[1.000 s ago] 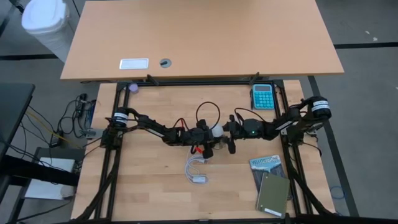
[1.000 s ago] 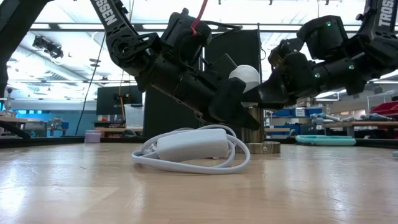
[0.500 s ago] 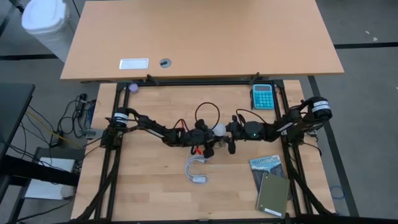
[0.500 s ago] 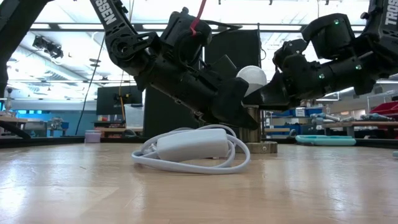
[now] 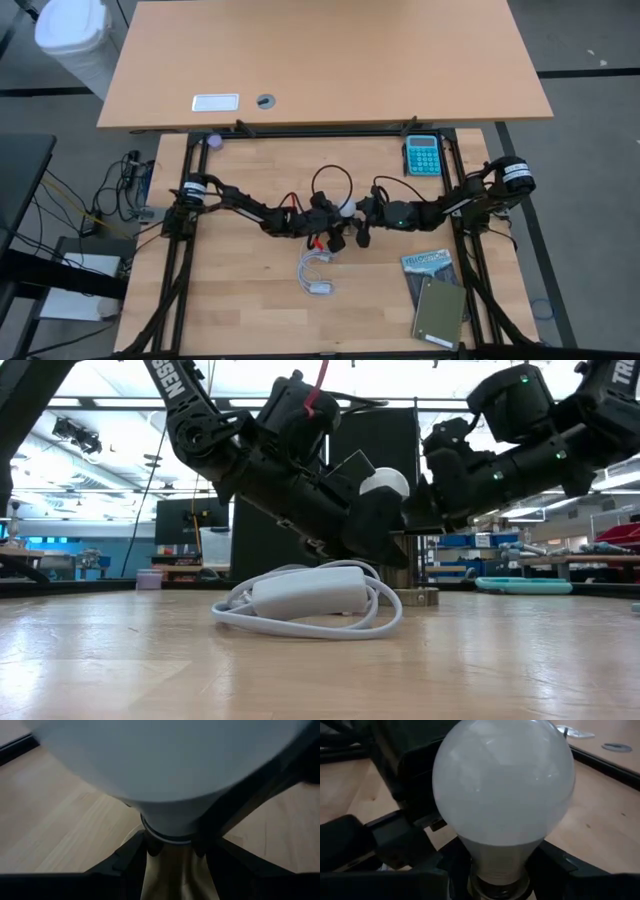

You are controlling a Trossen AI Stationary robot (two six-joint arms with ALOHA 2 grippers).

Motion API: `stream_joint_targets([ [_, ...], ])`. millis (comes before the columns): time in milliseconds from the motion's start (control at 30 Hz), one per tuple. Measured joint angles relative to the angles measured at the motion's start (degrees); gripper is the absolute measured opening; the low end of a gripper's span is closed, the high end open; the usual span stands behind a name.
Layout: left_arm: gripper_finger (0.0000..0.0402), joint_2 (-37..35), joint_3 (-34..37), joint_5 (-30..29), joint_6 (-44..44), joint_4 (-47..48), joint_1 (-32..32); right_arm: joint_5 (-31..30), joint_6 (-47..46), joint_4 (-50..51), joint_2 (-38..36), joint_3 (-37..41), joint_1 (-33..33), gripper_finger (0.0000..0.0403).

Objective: Screw lightbulb
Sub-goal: Insert the lightbulb into the desk lamp

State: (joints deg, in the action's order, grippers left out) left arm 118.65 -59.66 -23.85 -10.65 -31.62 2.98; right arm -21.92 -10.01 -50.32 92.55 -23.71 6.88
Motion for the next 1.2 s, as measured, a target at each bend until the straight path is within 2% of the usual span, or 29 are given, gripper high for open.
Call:
stream_joint_targets([
  [333,0.0188,0.0,0.0,-2.0,-1.8,0.0,0.2,-4.4,-5.9,1.0,0.0,-0.1,2.0,0.0166],
  [533,0.0188,0.0,-0.1,-3.4,-2.9,0.0,0.3,-8.0,-6.4,1.2,0.1,-0.1,3.5,0.0166],
  [700,0.0188,0.0,0.0,-3.5,-2.5,-0.1,0.3,-7.4,-4.4,1.0,0.1,-0.1,3.5,0.0171],
  [1033,0.0188,0.0,0.0,-2.9,-1.4,-0.1,0.1,-3.2,-3.0,0.9,0.1,-0.1,2.7,0.0259],
  [1200,0.0188,0.0,0.0,-2.2,-1.3,-0.1,0.1,-3.0,-2.2,1.1,0.1,-0.1,2.4,0.0281],
])
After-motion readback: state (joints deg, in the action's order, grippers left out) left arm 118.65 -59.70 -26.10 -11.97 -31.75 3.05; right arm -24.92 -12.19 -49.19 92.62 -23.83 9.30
